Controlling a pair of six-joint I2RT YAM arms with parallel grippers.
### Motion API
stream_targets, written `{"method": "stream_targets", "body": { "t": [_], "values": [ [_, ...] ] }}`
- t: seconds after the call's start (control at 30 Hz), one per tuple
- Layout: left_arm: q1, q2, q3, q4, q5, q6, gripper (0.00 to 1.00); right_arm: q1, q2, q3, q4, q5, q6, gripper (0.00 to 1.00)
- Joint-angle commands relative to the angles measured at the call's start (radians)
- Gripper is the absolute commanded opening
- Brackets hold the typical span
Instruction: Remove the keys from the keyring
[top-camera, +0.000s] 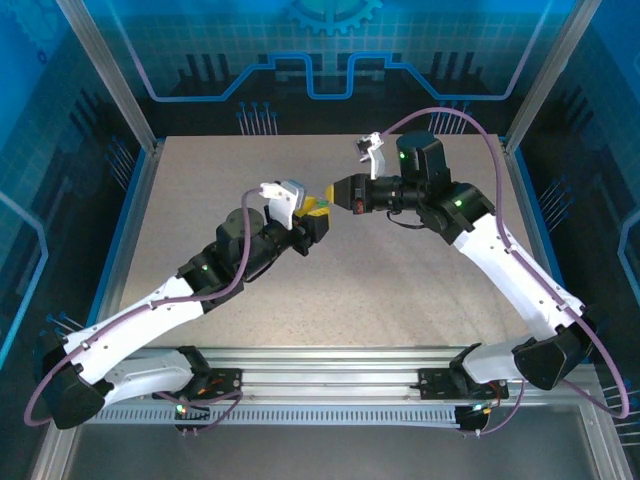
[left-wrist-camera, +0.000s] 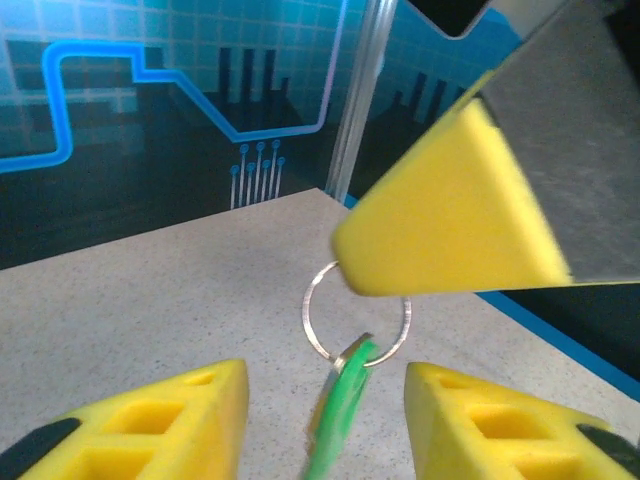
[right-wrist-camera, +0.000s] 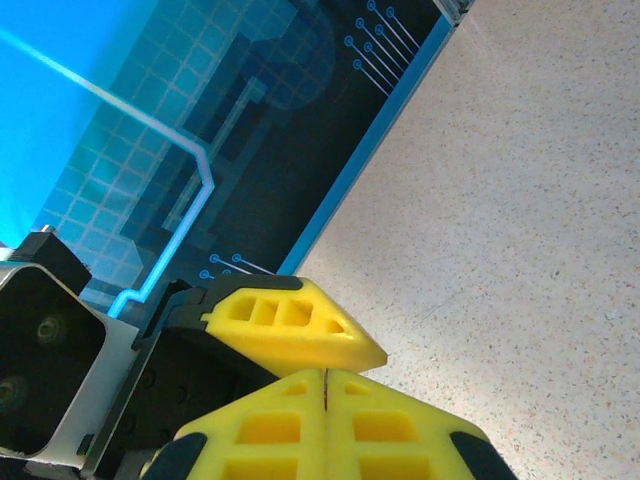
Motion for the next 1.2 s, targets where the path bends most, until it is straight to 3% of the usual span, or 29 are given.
{"method": "stream_targets", "body": {
  "t": [0.0,0.13,0.27,0.47,0.6,0.7,0.83,0.9,1.03,1.17],
  "values": [
    [-0.006,-0.003,0.019,0.05,0.074,0.049,0.46,0.011,-0.021,-0.006,0.039,-0.034,0.025,0.0],
    [-0.006,0.012,0.027,0.048,0.079,0.057,0.38,0.01,-0.027,-0.018,0.066,-0.051,0.045,0.0],
    [-0.005,0.017,0.031,0.052,0.098,0.07,0.17,0.008,-0.034,-0.023,0.071,-0.057,0.051,0.0],
    [-0.005,0.022,0.038,0.056,0.101,0.105,0.03,0.005,-0.04,-0.036,0.094,-0.082,0.069,0.01],
    [-0.002,0.014,0.043,0.042,0.105,0.112,0.0,-0.006,-0.048,-0.046,0.103,-0.088,0.079,0.03],
    [0.012,0.012,0.056,0.007,0.144,0.1,0.0,-0.02,-0.058,-0.062,0.123,-0.097,0.088,0.12],
    [0.066,0.012,0.081,-0.048,0.284,0.041,0.0,-0.062,-0.083,-0.087,0.139,-0.107,0.076,0.38],
    [0.107,0.016,0.097,-0.07,0.394,0.004,0.0,-0.101,-0.118,-0.124,0.183,-0.118,0.044,0.47],
    [0.176,0.042,0.158,-0.13,0.621,-0.072,0.0,-0.193,-0.193,-0.231,0.327,-0.212,-0.046,0.48],
    [0.199,0.068,0.215,-0.182,0.777,-0.106,0.0,-0.236,-0.241,-0.315,0.46,-0.331,-0.168,0.5]
  ]
}}
